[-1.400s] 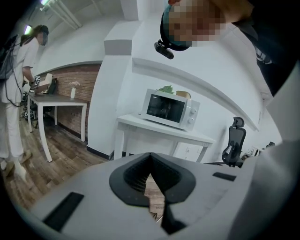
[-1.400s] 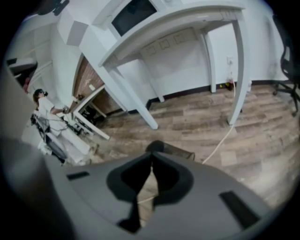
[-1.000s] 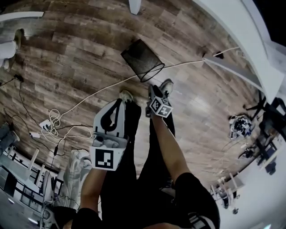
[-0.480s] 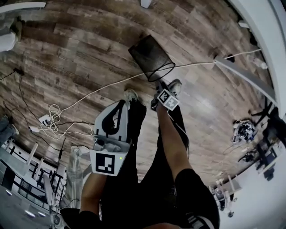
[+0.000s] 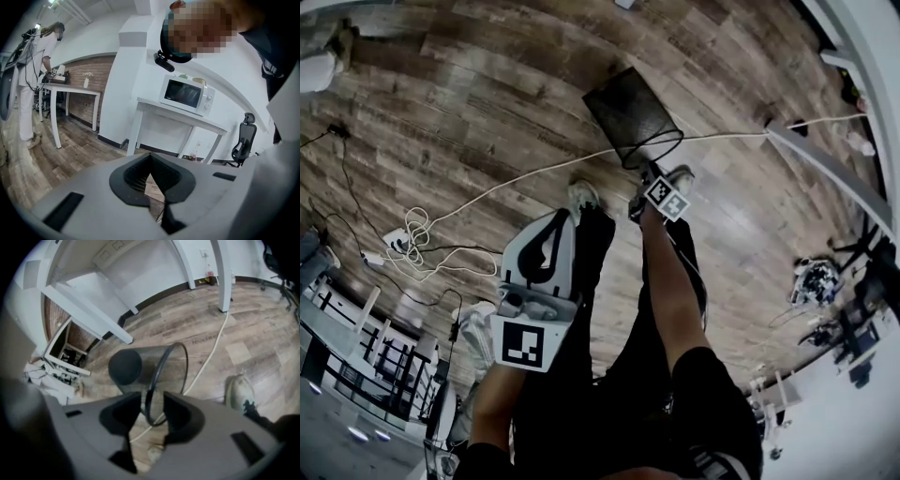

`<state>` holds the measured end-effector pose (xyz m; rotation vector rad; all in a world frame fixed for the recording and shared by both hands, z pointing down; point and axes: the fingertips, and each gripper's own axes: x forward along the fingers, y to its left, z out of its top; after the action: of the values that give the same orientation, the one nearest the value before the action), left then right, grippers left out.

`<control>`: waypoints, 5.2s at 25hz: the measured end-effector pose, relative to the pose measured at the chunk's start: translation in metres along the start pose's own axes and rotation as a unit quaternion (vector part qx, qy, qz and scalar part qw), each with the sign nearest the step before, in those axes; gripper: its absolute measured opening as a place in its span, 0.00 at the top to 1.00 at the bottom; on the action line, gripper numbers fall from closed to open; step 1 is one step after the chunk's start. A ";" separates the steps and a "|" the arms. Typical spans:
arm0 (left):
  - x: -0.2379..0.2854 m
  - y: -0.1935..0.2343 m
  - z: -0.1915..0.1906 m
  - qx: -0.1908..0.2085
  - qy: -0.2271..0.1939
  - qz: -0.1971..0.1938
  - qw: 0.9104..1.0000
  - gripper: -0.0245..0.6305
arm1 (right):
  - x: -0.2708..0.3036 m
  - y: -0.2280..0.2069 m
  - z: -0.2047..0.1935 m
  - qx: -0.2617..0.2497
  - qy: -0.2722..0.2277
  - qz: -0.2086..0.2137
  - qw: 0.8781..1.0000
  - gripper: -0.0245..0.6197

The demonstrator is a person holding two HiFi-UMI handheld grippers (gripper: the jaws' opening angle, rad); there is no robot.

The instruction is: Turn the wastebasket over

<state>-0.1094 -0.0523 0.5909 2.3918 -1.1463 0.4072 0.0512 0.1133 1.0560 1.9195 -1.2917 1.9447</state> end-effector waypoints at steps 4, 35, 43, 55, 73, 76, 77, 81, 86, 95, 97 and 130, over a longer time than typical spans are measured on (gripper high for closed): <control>0.000 0.001 -0.002 0.002 0.005 -0.001 1.000 0.91 | 0.007 0.005 -0.006 -0.011 0.016 0.012 1.000 0.81; -0.007 0.012 0.037 -0.044 0.001 0.060 0.997 0.91 | -0.013 0.132 0.103 -0.276 0.060 0.070 0.957 0.89; -0.007 0.019 0.041 -0.067 -0.009 0.081 0.994 0.91 | -0.012 0.169 0.106 -0.434 0.125 0.052 0.891 0.89; -0.017 0.034 0.036 -0.090 0.001 0.091 0.992 0.91 | -0.031 0.170 0.109 -0.698 0.178 0.016 0.694 0.89; -0.019 0.044 0.032 -0.116 -0.010 0.113 0.987 0.91 | -0.019 0.189 0.089 -0.863 0.196 0.037 0.464 0.89; -0.018 0.045 0.030 -0.117 -0.011 0.117 0.986 0.91 | -0.017 0.188 0.080 -0.885 0.195 0.039 0.420 0.89; -0.017 0.045 0.030 -0.118 -0.012 0.118 0.986 0.91 | -0.016 0.185 0.076 -0.890 0.198 0.039 0.408 0.89; -0.016 0.041 0.025 -0.120 -0.007 0.117 0.986 0.91 | -0.014 0.166 0.052 -0.897 0.219 0.049 0.382 0.89; -0.018 0.038 0.014 -0.120 0.001 0.114 0.986 0.91 | -0.019 0.147 0.022 -0.898 0.237 0.066 0.366 0.89; -0.028 0.035 0.000 -0.125 0.001 0.123 0.985 0.91 | -0.024 0.115 -0.006 -0.893 0.258 0.070 0.362 0.89; -0.029 0.034 -0.003 -0.126 0.002 0.124 0.984 0.91 | -0.024 0.110 -0.012 -0.892 0.260 0.070 0.362 0.89; -0.045 0.021 -0.026 -0.126 -0.004 0.127 0.984 0.91 | -0.031 0.080 -0.042 -0.883 0.261 0.063 0.386 0.84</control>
<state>-0.1558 -0.0211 0.5984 2.0391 -1.4211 0.3126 -0.0243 0.1030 0.9985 -0.0052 -1.7149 0.0919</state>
